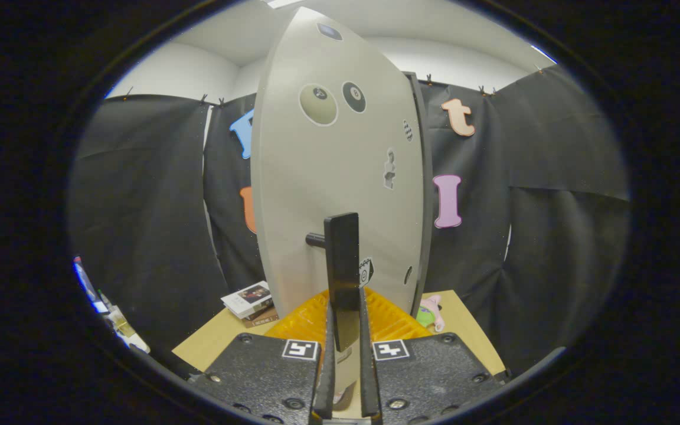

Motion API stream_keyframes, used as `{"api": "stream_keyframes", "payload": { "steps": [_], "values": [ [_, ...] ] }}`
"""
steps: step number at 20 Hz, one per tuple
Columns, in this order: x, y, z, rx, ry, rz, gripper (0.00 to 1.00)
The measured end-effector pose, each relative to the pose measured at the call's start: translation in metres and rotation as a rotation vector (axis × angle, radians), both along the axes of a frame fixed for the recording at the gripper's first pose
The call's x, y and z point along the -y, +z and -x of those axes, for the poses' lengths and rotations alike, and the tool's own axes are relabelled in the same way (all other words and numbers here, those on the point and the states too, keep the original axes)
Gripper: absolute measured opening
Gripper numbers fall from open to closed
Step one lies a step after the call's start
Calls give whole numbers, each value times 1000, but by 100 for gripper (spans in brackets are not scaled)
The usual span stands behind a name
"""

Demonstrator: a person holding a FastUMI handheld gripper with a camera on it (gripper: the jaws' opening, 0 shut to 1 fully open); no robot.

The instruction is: Open the shoe cabinet door, grab the shoes and put them into the shoe cabinet, then close the shoe cabinet door.

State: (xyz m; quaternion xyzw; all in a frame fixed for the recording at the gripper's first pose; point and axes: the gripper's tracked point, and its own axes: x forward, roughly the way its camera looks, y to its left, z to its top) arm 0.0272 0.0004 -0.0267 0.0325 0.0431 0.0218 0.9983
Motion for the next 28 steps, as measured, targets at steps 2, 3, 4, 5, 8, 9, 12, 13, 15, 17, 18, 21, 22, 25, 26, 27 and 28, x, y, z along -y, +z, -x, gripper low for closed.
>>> {"api": "stream_keyframes", "payload": {
  "steps": [2,3,4,5,8,9,12,13,15,17,18,21,22,25,26,27,28],
  "values": [
    [16,0,7,-4,-8,-9,19],
    [24,0,10,-5,-16,-13,18],
    [32,0,13,-6,-26,-10,17],
    [40,-1,14,-6,-40,-7,15],
    [73,-2,23,-9,-89,-17,10],
    [84,0,24,-7,-105,-21,9],
    [111,-4,29,-4,-137,15,4],
    [117,-5,29,-3,-145,41,4],
    [135,-4,28,-2,-157,61,4],
    [150,-2,29,0,-160,43,4],
    [159,-4,30,0,-162,34,4],
    [172,-6,28,0,-141,0,4],
    [175,-5,30,3,-132,-5,4],
    [182,-5,29,7,-105,-8,4],
    [185,-7,30,3,-102,-5,4],
    [187,-7,31,0,-102,-3,4],
    [188,-7,33,1,-105,-3,5]
  ]
}}
